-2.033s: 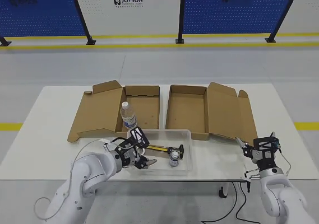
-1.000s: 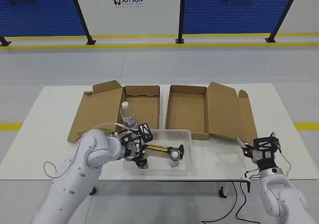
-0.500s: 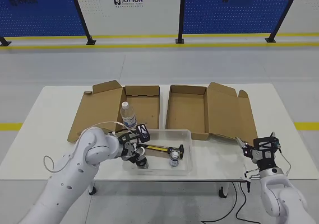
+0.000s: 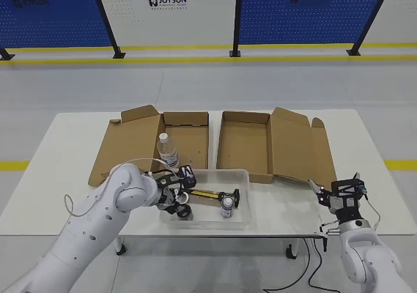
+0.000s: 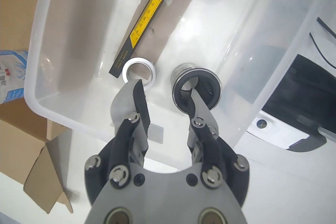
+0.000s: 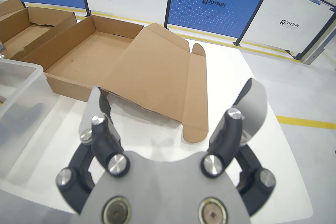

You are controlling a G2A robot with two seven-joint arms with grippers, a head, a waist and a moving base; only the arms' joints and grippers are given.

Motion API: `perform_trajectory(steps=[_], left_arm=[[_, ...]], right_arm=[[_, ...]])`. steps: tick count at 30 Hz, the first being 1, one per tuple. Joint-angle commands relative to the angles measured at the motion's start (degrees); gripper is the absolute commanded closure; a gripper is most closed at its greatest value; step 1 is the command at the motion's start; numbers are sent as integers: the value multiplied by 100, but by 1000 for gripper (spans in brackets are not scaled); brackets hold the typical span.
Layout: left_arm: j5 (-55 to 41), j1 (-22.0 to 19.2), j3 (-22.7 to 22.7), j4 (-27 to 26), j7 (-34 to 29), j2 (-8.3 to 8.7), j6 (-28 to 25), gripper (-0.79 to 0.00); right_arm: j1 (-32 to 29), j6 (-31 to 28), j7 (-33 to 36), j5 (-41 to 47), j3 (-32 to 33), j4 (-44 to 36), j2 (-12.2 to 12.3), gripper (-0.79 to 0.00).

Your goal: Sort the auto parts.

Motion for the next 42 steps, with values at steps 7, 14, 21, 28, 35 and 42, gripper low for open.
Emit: perform_trajectory(steps=[7,14,21,28,35,42], left_arm=[[-148,-227,293,199,5,42,-4,-342],[-186,-386,523,363,29,36,-29,-320],[-161,-505,694,510,89,-3,-26,-277],[-154,-591,879,691,139,-55,6,-252],[-168,-669,1018,810,191,-101,48,0],[-190,-615,1024,723,282,-89,75,0]], right_arm=[[0,0,0,0,0,0,0,-785],[0,0,0,0,0,0,0,-785],[0,0,0,0,0,0,0,-785],[0,0,0,0,0,0,0,-785],[0,0,0,0,0,0,0,-785],[0,0,0,0,0,0,0,-785]])
